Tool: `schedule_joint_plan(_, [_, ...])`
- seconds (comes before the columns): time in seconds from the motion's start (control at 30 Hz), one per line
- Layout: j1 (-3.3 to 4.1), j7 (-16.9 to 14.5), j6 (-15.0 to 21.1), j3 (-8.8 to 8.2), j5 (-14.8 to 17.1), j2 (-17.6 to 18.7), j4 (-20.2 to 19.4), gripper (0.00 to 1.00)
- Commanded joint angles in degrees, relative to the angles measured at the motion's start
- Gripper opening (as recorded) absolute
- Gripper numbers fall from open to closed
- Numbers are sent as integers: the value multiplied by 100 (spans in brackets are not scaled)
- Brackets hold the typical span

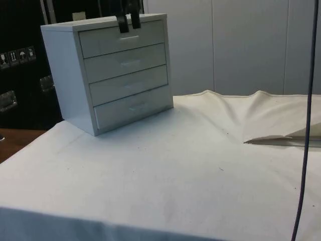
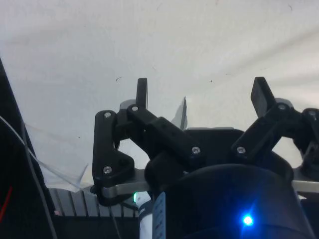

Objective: Open the drawer, then close it.

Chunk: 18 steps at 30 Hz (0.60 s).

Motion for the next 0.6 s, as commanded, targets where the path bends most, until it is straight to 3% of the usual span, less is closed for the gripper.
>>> schedule_joint_plan(0.0, [0,0,6,0,-6,0,-11,100])
schedule_joint_plan(0.27, [0,11,544,-6,-201,-298,-607,100])
schedule_joint_plan(0.3, [0,-6,430,0,-132,-235,-533,100])
schedule_joint_plan(0.57, [-11,0,991,-40,-441,-550,-1066,100])
